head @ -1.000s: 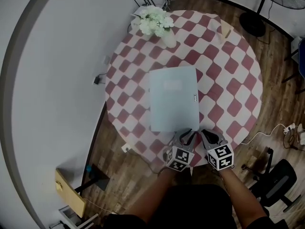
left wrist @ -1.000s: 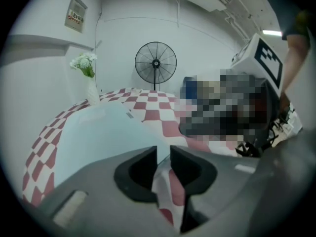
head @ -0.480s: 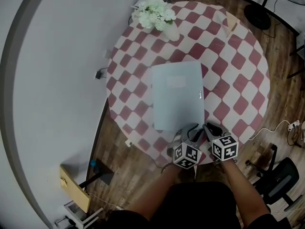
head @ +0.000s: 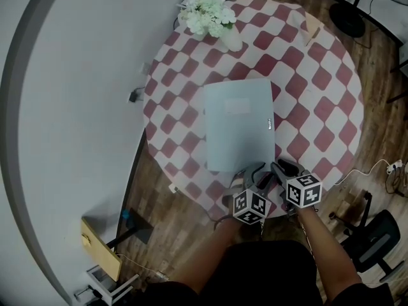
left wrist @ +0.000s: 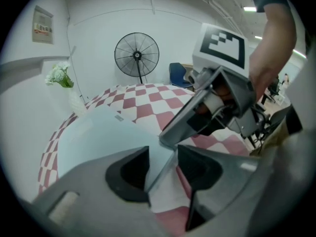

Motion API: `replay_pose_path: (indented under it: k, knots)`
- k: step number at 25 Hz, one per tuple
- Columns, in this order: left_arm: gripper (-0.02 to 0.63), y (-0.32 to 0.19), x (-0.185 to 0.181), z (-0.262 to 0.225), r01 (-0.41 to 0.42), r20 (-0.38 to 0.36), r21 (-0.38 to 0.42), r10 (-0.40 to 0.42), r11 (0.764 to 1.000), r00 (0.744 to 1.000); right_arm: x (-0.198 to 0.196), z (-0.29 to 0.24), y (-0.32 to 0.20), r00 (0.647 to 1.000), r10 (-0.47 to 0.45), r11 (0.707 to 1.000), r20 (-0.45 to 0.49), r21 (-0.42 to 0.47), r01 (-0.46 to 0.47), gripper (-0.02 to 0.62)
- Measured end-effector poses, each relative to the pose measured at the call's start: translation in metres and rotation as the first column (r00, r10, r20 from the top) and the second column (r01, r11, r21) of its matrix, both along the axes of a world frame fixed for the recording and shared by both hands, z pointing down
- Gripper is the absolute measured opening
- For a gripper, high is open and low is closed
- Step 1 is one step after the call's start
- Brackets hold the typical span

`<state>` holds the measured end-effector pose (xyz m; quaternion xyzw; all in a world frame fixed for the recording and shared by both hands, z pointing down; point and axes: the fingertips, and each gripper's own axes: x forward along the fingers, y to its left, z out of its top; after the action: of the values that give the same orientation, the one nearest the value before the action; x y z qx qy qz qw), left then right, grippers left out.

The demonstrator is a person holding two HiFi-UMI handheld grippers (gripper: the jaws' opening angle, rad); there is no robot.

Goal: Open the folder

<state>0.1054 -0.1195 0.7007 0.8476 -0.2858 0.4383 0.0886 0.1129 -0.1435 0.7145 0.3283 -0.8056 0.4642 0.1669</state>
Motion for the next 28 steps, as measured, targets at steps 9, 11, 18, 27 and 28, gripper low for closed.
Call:
replay_pose_path:
  k: [9, 11, 18, 27, 28]
  knots:
    - [0.24, -0.01, -0.009, 0.003, 0.001, 0.093, 0.056, -0.006, 0.998, 0.996, 0.003, 0.004, -0.001, 1.0, 0.012, 1.0, -0.005, -0.026, -0.012, 0.132]
    - [0.241, -0.01, -0.009, 0.003, -0.003, 0.101, 0.068, -0.004, 0.998, 0.995, 0.003, 0.004, -0.001, 1.0, 0.014, 1.0, -0.005, -0.023, -0.014, 0.132]
    - [0.233, -0.009, -0.007, 0.004, -0.019, 0.122, 0.08, 0.009, 0.997, 0.993, 0.004, 0.004, -0.001, 0.999, 0.035, 0.999, -0.002, -0.025, -0.035, 0.126]
    - [0.233, -0.009, -0.005, 0.007, -0.013, 0.113, 0.079, 0.004, 0.997, 0.994, 0.005, 0.005, -0.006, 0.997, 0.083, 0.996, 0.002, -0.032, -0.083, 0.098]
    - [0.233, -0.009, -0.006, 0.008, -0.012, 0.111, 0.079, 0.003, 0.997, 0.994, 0.004, 0.005, -0.007, 0.997, 0.082, 0.996, -0.002, -0.031, -0.082, 0.102]
